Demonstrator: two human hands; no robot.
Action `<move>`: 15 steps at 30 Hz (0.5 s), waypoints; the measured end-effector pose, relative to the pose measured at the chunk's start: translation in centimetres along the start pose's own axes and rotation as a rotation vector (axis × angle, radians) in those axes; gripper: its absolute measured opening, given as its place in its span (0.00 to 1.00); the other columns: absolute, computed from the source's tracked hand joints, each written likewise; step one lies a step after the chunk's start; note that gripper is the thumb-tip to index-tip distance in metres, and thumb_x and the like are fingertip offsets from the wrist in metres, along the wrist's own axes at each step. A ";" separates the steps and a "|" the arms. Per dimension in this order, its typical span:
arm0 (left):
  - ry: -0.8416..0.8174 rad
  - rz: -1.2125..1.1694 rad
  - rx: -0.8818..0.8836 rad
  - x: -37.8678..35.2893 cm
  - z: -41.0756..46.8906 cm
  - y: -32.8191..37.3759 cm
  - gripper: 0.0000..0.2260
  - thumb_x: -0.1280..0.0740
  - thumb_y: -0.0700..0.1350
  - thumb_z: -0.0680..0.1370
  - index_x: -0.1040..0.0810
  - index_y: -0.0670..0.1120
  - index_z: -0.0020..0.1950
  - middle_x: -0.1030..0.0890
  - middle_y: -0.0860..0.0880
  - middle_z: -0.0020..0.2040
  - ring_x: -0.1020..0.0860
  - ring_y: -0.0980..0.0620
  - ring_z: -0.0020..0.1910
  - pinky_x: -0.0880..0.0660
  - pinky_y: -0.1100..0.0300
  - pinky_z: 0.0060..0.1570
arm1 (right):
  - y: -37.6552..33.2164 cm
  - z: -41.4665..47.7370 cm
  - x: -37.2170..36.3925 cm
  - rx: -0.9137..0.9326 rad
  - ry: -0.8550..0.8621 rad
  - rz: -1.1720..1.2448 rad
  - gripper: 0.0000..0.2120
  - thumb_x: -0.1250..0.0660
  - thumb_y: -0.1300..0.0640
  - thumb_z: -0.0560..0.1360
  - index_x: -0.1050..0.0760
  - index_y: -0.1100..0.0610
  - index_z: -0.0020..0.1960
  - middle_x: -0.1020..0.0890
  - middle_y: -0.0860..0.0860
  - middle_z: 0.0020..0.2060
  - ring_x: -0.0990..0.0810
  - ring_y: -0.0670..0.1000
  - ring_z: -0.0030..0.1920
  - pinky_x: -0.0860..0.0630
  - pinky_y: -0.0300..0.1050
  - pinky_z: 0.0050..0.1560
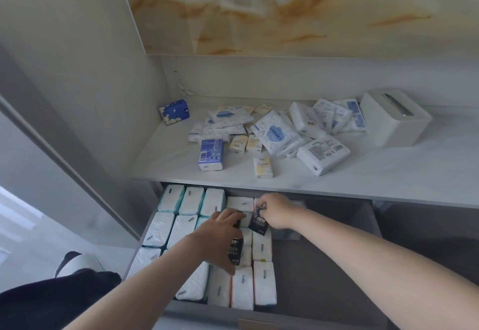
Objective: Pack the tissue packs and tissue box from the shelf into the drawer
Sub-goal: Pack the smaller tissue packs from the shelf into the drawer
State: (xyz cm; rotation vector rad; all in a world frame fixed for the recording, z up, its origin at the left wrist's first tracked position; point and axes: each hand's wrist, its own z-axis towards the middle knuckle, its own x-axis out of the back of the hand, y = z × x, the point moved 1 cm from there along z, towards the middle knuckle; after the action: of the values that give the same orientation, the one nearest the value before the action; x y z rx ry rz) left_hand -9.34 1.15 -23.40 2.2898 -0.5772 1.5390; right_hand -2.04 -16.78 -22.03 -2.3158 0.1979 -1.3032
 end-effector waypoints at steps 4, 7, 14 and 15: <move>0.024 0.084 0.006 -1.5 0.5 -0.5 0.39 0.26 0.63 0.65 0.32 0.53 0.72 0.43 0.49 0.77 0.48 0.45 0.76 0.45 0.47 0.75 | -0.5 1.1 -1.2 0.025 0.025 0.038 0.25 0.38 0.60 0.81 0.37 0.58 0.77 0.34 0.58 0.73 0.32 0.57 0.71 0.35 0.45 0.69; 0.134 0.062 0.031 -1.9 0.8 -1.0 0.40 0.27 0.63 0.66 0.36 0.51 0.72 0.37 0.50 0.74 0.39 0.47 0.73 0.42 0.49 0.74 | -0.6 1.3 -1.9 0.036 0.035 0.017 0.28 0.35 0.60 0.78 0.39 0.56 0.77 0.35 0.57 0.72 0.31 0.58 0.70 0.34 0.45 0.68; 0.108 0.102 0.215 -2.0 1.7 -1.2 0.41 0.35 0.62 0.73 0.47 0.46 0.79 0.45 0.46 0.79 0.50 0.45 0.78 0.60 0.40 0.76 | -0.1 1.1 -3.4 -0.117 0.053 0.037 0.28 0.33 0.63 0.75 0.37 0.59 0.72 0.31 0.58 0.68 0.26 0.58 0.65 0.25 0.46 0.58; 0.091 0.108 0.242 -1.9 1.8 -1.2 0.41 0.35 0.60 0.74 0.49 0.45 0.80 0.48 0.46 0.80 0.52 0.45 0.79 0.61 0.40 0.75 | -0.2 1.3 -3.5 -0.129 0.043 0.079 0.28 0.35 0.64 0.75 0.38 0.59 0.74 0.29 0.58 0.68 0.27 0.58 0.66 0.25 0.46 0.61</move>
State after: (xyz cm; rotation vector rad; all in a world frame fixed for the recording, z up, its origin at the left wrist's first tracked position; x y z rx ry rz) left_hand -7.91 1.61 -25.93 2.3803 -0.5233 1.8445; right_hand -2.91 -14.96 -25.19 -2.3620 0.3949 -1.3365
